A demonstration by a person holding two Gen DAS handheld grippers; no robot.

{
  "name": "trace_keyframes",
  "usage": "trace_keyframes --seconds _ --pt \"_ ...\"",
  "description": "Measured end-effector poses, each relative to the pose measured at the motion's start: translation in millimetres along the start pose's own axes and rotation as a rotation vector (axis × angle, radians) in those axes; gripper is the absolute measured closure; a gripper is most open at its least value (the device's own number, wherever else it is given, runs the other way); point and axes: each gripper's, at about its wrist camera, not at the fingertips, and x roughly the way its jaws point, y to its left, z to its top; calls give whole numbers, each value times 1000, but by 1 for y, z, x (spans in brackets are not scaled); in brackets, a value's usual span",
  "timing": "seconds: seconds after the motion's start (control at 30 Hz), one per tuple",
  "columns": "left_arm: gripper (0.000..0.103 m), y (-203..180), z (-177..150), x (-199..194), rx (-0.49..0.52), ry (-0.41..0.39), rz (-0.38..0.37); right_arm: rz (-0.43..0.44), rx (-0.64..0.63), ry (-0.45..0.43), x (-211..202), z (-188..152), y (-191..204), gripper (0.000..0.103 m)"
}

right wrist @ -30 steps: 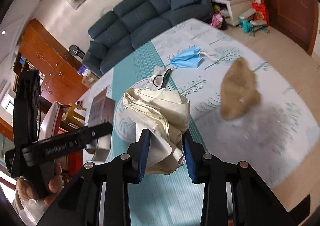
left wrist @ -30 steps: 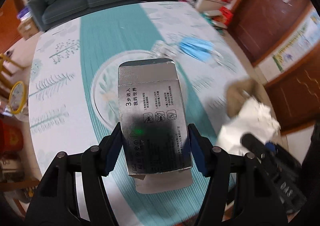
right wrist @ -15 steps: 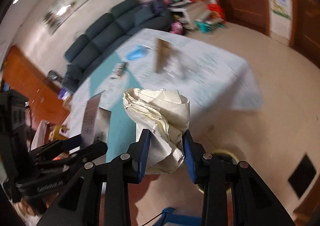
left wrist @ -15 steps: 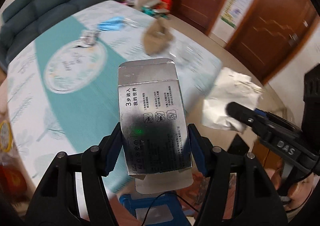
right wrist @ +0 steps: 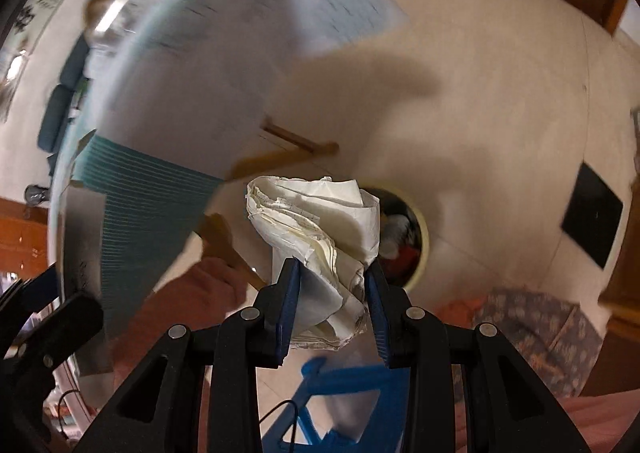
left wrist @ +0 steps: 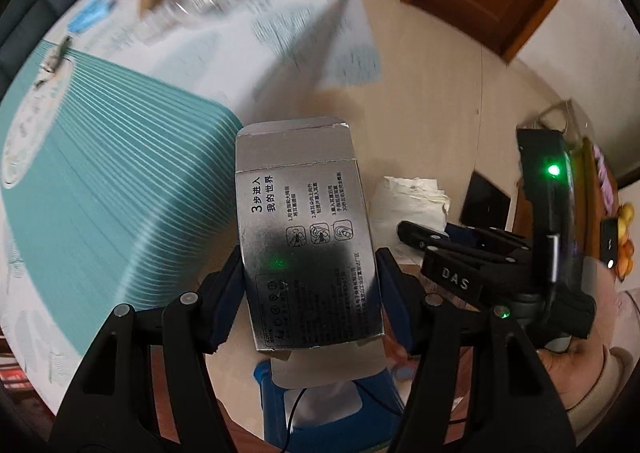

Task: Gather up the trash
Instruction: 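Carry silver box and tissue over the bin and open both tools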

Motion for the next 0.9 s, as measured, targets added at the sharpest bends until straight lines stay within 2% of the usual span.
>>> trace_keyframes --seconds 0.2,0.53,0.9 --pt "43 -15 -5 54 18 111 20 -42 58 108 52 6 -19 70" --pt "43 -27 -5 131 -5 257 -15 -118 87 186 102 18 -34 70" --pt "43 -27 0 180 -16 305 -54 -146 124 217 124 25 -52 69"
